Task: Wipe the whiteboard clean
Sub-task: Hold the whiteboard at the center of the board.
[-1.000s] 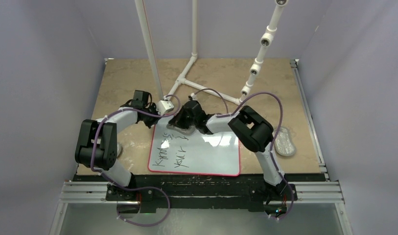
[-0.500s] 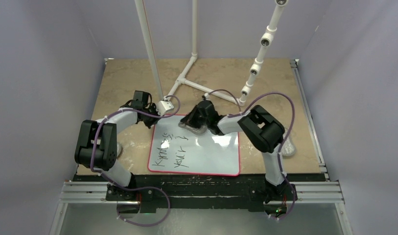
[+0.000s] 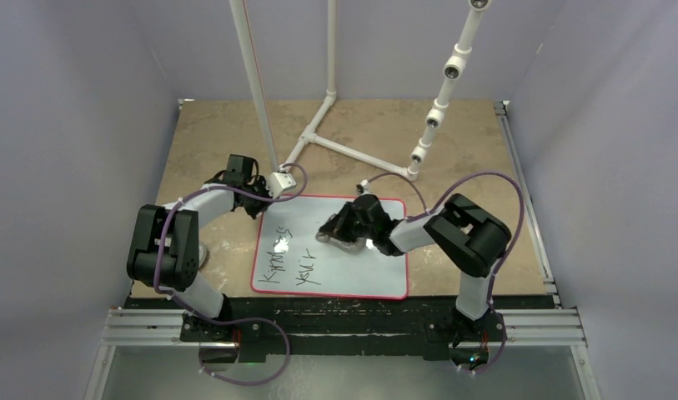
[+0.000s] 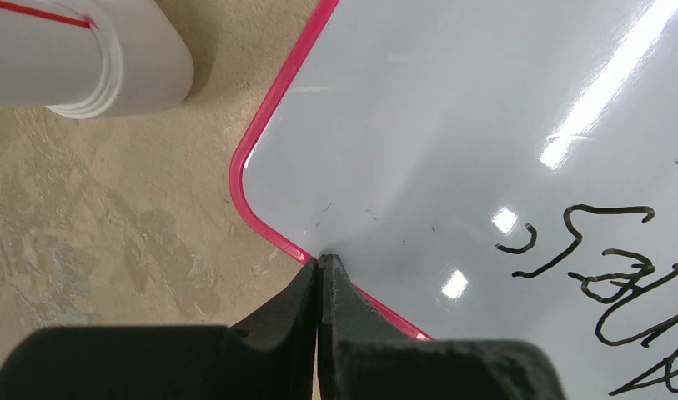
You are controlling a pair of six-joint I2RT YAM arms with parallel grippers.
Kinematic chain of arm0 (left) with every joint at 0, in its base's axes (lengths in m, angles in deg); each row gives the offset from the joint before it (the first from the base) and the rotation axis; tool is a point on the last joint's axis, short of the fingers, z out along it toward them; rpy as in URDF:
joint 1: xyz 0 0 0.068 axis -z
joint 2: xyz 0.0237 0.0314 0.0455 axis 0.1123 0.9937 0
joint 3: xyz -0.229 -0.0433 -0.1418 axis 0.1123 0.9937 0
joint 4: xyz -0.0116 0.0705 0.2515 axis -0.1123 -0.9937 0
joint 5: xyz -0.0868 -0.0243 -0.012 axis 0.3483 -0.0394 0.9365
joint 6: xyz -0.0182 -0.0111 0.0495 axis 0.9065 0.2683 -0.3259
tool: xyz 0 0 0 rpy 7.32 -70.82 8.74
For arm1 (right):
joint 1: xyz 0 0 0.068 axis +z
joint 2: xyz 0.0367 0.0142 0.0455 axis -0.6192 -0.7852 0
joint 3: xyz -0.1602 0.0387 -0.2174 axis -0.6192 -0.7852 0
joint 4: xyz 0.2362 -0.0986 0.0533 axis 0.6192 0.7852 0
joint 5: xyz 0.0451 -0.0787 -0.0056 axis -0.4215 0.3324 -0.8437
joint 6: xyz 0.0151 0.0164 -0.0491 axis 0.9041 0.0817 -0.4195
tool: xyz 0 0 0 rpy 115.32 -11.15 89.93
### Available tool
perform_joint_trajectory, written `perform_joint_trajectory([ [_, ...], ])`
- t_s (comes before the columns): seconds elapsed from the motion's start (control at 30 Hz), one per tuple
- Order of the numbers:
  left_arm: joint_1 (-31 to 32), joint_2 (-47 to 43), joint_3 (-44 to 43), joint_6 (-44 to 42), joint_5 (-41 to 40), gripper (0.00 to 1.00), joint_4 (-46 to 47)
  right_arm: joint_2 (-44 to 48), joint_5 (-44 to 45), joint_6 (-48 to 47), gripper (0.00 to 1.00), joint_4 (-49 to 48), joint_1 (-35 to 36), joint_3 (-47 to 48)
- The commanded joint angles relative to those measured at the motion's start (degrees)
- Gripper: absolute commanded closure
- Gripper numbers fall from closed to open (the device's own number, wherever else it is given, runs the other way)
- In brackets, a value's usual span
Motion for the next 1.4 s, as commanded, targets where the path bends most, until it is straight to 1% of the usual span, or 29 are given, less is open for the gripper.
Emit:
perform_joint_trajectory([
  [0.0,-0.85,4.91,5.10,-1.12,-6.38,1.00,-11.29,-1.21,6.65,-4.77,1.00,16.14,-6.20,-13.17],
  [0.07,-0.85,5.01,5.09,-1.15,-6.31,1.00,-11.43,-2.20,8.10,-6.02,1.00,15.16,-6.20,-12.22],
  [0.17,-0.85,4.92,5.28,-1.29,-6.30,1.00,-11.58,-5.50,5.34,-4.39,1.00,14.43,-4.10,-6.83],
  [0.27,-0.85,4.84,5.31,-1.33,-6.05,1.00,-11.98,-9.70,4.81,-3.71,1.00,17.79,0.78,4.02],
  [0.37,-0.88,4.61,5.23,-1.57,-5.70,1.00,-12.53,-14.28,5.06,-4.94,1.00,24.09,4.71,15.23],
  [0.43,-0.84,4.56,5.11,-1.75,-5.73,1.00,-12.91,-15.64,4.81,-4.96,1.00,24.67,5.16,17.67],
  [0.47,-0.86,4.57,5.09,-1.83,-5.75,1.00,-12.93,-15.39,2.85,-4.81,1.00,24.35,5.20,17.06],
  [0.53,-0.88,4.28,5.30,-2.04,-5.73,1.00,-12.96,-13.86,2.57,-4.37,1.00,24.06,5.02,13.94],
  [0.7,-0.88,4.45,5.73,-2.55,-5.54,1.00,-12.73,-6.20,4.49,-4.78,1.00,21.99,3.07,-1.84],
  [0.77,-0.89,4.56,5.82,-2.78,-5.51,1.00,-12.74,-3.16,4.53,-4.84,1.00,21.79,2.19,-6.76],
  [0.87,-0.89,4.49,6.05,-3.07,-5.51,1.00,-12.69,-0.08,7.59,-5.99,1.00,22.01,2.88,-7.57],
  [0.93,-0.89,4.52,6.10,-3.07,-5.30,1.00,-12.72,-0.19,6.59,-5.65,1.00,22.66,4.69,-4.03],
  [1.0,-0.89,4.69,6.01,-2.98,-5.15,1.00,-12.84,-2.44,5.27,-5.36,1.00,23.22,6.83,2.11],
  [1.17,-0.89,5.29,5.90,-3.20,-5.46,1.00,-13.16,-12.68,2.74,-5.17,1.00,26.51,13.09,21.77],
  [1.23,-0.89,5.36,5.60,-3.05,-5.43,1.00,-13.47,-16.70,1.63,-5.21,1.00,27.62,14.19,26.80],
  [1.3,-0.82,5.20,5.47,-3.11,-5.09,1.00,-13.71,-18.40,0.24,-5.44,1.00,28.90,14.30,28.86],
  [1.37,-0.88,5.01,5.53,-3.33,-4.94,1.00,-13.85,-17.41,-0.61,-4.31,1.00,28.75,13.97,26.03],
])
